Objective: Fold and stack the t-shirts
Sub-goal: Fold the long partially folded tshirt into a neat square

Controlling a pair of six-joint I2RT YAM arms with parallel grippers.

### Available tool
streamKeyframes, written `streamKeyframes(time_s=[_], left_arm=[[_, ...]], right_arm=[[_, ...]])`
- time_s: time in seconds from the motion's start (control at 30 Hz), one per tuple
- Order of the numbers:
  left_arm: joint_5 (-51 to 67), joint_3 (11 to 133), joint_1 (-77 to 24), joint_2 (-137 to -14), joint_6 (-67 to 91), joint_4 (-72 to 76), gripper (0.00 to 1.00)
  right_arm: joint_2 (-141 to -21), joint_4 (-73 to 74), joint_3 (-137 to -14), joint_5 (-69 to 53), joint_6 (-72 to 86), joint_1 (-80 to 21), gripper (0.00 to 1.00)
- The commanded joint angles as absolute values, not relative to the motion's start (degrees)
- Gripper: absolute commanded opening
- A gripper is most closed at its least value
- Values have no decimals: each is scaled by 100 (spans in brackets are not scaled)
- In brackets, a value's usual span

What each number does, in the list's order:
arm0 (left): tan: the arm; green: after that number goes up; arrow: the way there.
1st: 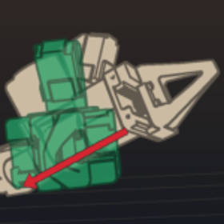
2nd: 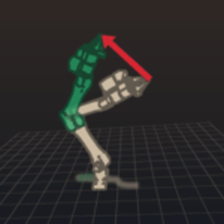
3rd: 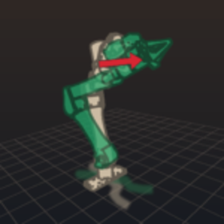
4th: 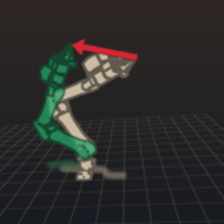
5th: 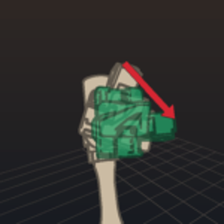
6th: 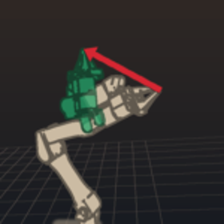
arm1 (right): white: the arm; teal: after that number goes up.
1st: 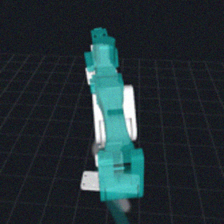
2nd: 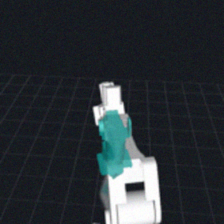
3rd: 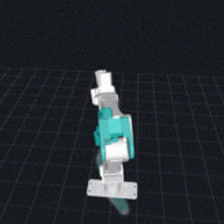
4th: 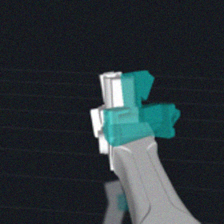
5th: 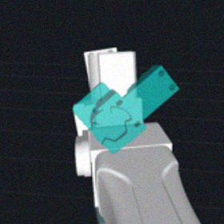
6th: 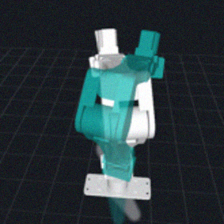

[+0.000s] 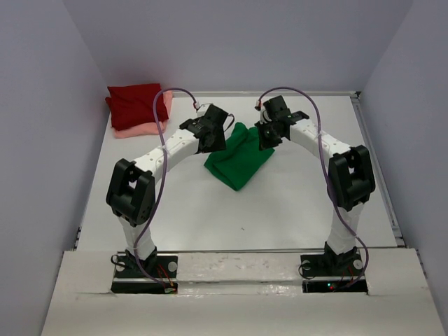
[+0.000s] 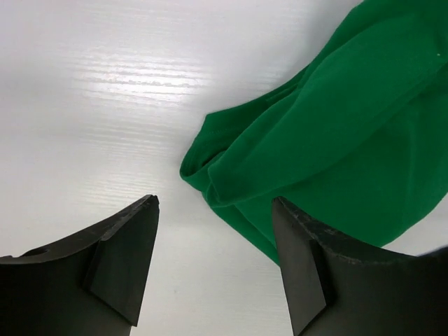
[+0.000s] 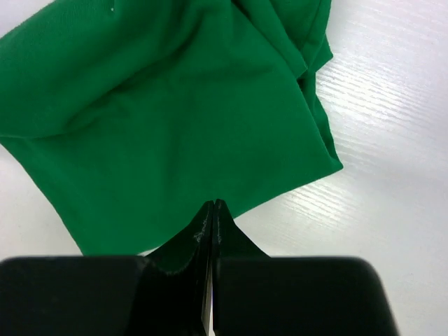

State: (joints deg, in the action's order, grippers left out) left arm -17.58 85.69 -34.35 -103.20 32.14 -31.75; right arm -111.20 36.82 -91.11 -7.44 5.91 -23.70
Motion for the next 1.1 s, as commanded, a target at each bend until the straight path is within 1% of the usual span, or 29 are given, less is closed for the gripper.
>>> streamKeyframes(time_s=[0.0,0.13,0.2,0.27,0.33,0.37,0.43,0.47,0.57,0.6,0.63,0.83,0.87,1.03,1.07], left_arm=[[-2057,8868,-3401,-10134,3270,-3402,75],[-1767,8807,-3419,-10116,3208,-3200,74],[-1452,8789,-3454,-10116,3077,-3024,71],[-961,8693,-3533,-10029,2901,-2631,65],[-590,8657,-3665,-10011,2716,-2383,63],[-441,8736,-3709,-10080,2707,-2330,61],[-273,8797,-3770,-10186,2672,-2277,58],[-151,8841,-3788,-10274,2646,-2198,54],[52,9017,-3797,-10449,2576,-2110,49],[140,9078,-3814,-10494,2558,-2101,45],[132,9140,-3823,-10546,2540,-2101,43],[237,9668,-3814,-11214,2382,-2127,39],[272,9703,-3806,-11380,2356,-2066,34],[255,9642,-3578,-11716,2505,-1916,32],[142,9581,-3534,-11733,2522,-1890,28]], right_arm=[[-11161,3252,-9202,-791,677,-2408,0],[-11442,3243,-9290,-887,712,-2408,0],[-11566,3217,-9316,-923,764,-2408,0],[-11689,3191,-9343,-1046,800,-2408,0],[-11873,3164,-9369,-1081,826,-2408,0],[-11918,3121,-9369,-1090,826,-2408,0],[-12049,3085,-9360,-1125,844,-2408,0],[-12085,3085,-9395,-1125,852,-2408,0],[-12146,3085,-9369,-1090,879,-2408,0],[-12120,3076,-9343,-1055,914,-2408,0],[-12111,3067,-9308,-1055,914,-2460,0],[-11927,3006,-9027,-967,1002,-2583,0],[-11848,2997,-8992,-967,1011,-2584,0],[-11488,3015,-8719,-818,1072,-2698,0],[-11348,3015,-8667,-817,1072,-2698,0]])
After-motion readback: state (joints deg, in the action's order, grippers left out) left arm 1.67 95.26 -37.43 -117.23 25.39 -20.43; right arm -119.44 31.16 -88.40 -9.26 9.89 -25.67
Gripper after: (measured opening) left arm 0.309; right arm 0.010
